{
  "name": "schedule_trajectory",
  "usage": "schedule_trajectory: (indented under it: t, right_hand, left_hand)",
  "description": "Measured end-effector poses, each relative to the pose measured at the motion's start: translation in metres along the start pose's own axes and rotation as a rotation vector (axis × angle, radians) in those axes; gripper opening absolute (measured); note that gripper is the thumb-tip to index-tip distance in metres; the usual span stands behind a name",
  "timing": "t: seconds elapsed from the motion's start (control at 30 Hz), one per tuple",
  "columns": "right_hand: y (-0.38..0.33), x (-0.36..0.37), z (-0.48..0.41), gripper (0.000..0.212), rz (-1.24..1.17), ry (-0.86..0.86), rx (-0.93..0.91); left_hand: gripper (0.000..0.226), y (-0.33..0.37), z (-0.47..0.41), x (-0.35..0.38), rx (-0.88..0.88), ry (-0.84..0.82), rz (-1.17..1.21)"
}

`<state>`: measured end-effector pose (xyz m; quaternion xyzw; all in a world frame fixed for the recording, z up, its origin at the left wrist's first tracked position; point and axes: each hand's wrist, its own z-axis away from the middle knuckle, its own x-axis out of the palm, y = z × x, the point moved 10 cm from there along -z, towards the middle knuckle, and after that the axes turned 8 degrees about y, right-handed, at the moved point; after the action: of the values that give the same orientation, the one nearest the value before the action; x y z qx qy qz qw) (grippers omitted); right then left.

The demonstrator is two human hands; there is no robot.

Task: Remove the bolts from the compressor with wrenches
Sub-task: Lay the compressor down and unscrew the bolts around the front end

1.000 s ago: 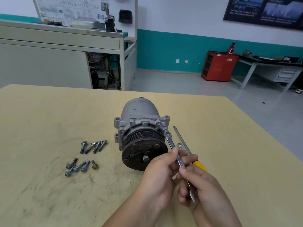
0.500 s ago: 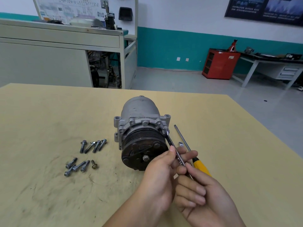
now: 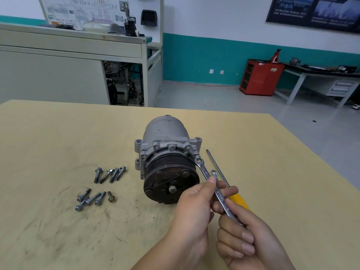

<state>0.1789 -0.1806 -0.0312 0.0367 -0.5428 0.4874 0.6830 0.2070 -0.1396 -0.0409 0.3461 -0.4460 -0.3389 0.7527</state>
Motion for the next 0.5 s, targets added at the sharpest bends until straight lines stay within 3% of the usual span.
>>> schedule_trajectory:
  t: [0.5]
  right_hand:
    - [-0.007,0.001,0.002,0.048,-0.092,-0.003,0.046]
  left_hand:
    - [0.027,-0.01,-0.004,0.002,-0.113,-0.014,0.046]
